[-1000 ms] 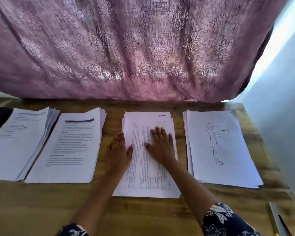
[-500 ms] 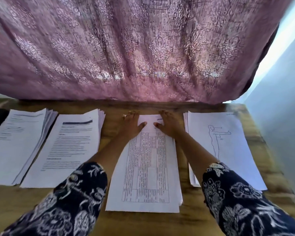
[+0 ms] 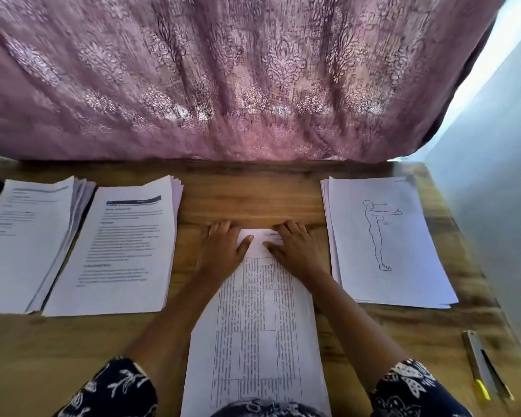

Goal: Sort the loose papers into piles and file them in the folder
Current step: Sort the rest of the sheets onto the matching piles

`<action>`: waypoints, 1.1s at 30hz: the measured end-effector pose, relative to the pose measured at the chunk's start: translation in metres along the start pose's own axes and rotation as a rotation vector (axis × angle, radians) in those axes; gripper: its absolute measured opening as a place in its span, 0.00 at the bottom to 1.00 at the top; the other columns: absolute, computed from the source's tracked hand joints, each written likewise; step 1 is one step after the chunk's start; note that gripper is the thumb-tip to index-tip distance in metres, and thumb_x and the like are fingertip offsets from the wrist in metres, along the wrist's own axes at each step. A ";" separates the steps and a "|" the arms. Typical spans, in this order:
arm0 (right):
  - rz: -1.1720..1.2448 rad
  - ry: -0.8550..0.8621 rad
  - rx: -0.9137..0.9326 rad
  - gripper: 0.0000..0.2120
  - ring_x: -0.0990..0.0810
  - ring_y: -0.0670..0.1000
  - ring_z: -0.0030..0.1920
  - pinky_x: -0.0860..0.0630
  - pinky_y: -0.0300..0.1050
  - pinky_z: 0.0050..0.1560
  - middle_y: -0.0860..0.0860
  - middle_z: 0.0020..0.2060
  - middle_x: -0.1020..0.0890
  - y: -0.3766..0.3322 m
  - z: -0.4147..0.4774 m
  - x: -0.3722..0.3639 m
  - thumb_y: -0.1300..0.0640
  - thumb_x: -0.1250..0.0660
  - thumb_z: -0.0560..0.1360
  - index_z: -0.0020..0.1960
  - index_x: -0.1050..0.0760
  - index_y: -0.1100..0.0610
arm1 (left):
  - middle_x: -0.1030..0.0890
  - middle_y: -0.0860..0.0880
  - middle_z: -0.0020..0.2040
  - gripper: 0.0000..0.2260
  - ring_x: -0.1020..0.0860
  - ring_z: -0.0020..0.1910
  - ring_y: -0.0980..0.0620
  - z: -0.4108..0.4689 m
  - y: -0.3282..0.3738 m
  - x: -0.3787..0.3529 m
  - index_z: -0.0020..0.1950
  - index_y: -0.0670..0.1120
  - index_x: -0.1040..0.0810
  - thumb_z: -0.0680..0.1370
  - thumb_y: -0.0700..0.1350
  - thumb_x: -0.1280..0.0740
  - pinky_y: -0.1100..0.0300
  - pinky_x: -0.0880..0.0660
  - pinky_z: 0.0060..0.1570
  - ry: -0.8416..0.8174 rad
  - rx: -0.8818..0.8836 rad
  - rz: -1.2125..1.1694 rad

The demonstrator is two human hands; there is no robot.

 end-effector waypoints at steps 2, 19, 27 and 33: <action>0.050 -0.046 -0.043 0.23 0.33 0.53 0.66 0.32 0.51 0.66 0.51 0.66 0.29 0.004 0.002 0.002 0.43 0.41 0.78 0.69 0.32 0.54 | 0.20 0.44 0.58 0.20 0.24 0.58 0.43 -0.001 0.001 0.001 0.60 0.46 0.21 0.80 0.57 0.42 0.45 0.32 0.63 -0.020 -0.011 0.020; 0.240 -0.541 -0.227 0.21 0.18 0.53 0.52 0.20 0.45 0.49 0.52 0.57 0.20 0.015 0.005 0.039 0.51 0.25 0.70 0.59 0.27 0.55 | 0.22 0.48 0.59 0.24 0.26 0.61 0.45 -0.022 0.011 0.003 0.61 0.51 0.23 0.73 0.65 0.34 0.37 0.44 0.70 -0.139 0.001 0.006; 0.376 -0.593 -0.165 0.10 0.17 0.50 0.50 0.20 0.40 0.46 0.48 0.51 0.18 0.016 0.020 0.040 0.57 0.28 0.72 0.49 0.26 0.51 | 0.27 0.52 0.64 0.26 0.32 0.67 0.50 0.001 0.000 0.013 0.63 0.55 0.27 0.73 0.70 0.40 0.41 0.53 0.73 -0.287 0.006 -0.028; 0.354 -0.322 -0.185 0.07 0.20 0.53 0.50 0.25 0.43 0.47 0.53 0.50 0.19 0.025 0.070 0.036 0.57 0.29 0.74 0.48 0.26 0.55 | 0.34 0.44 0.75 0.32 0.37 0.74 0.42 0.028 -0.003 0.001 0.74 0.49 0.34 0.76 0.65 0.39 0.34 0.49 0.71 -0.066 -0.042 -0.067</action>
Point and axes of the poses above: each hand's wrist, its own z-axis towards the middle knuckle, its own x-axis out of the back of the hand, y = z × x, the point moved 2 cm from there along z, towards the middle knuckle
